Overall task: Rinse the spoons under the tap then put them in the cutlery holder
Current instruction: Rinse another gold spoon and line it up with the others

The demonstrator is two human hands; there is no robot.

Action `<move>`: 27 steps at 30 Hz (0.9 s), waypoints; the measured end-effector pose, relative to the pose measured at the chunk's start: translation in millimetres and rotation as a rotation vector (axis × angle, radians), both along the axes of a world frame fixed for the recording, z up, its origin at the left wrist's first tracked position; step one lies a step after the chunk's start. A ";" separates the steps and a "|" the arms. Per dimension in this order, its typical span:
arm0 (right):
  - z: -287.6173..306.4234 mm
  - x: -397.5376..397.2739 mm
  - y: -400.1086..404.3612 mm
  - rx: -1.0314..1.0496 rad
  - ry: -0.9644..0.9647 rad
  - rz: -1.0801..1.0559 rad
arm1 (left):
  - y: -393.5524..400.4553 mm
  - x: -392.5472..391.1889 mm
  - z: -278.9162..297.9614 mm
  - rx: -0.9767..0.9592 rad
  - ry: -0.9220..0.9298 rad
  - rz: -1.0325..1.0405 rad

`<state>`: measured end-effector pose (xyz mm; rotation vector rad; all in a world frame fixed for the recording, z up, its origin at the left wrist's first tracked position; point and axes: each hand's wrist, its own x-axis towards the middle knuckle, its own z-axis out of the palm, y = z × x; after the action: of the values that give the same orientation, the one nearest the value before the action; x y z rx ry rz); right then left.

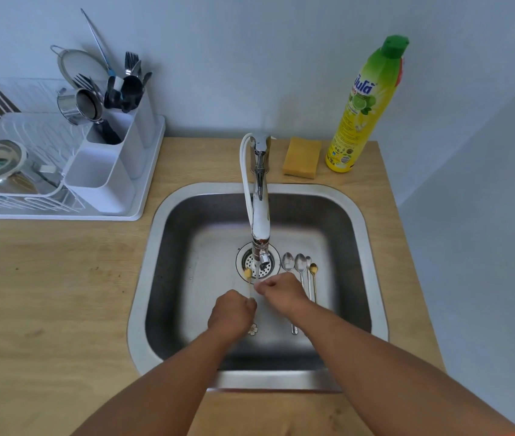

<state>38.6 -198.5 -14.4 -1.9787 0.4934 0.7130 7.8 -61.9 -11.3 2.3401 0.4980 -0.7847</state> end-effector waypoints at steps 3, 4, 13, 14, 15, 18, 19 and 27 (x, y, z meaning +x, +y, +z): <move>-4.9 -5.3 3.0 0.021 0.032 -0.017 | -10.7 -7.9 5.2 -0.030 -0.003 -0.022; -5.6 -6.8 2.2 0.029 0.041 -0.025 | -13.4 -10.3 6.8 -0.044 -0.008 -0.025; -5.6 -9.8 -18.3 0.028 0.011 0.013 | -1.0 -1.1 10.1 -0.317 -0.011 0.322; -5.6 -9.4 -19.0 0.028 0.005 0.025 | -0.3 3.2 10.9 -0.386 -0.017 0.387; -5.2 -9.4 -19.3 0.030 -0.004 0.045 | -0.6 7.0 12.1 -0.444 -0.026 0.428; -1.5 -9.9 -19.5 0.037 -0.045 0.107 | -5.1 14.1 16.3 -0.509 -0.057 0.469; -0.5 -10.4 -19.3 0.037 -0.059 0.122 | -6.9 15.3 17.2 -0.519 -0.069 0.485; 6.2 -12.3 -18.4 -0.040 -0.109 0.138 | -13.8 15.0 12.7 -0.483 -0.182 0.543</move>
<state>26.4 -216.8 -8.2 -2.0919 0.3107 0.6805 22.9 -75.7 1.5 1.6934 0.7273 -0.3732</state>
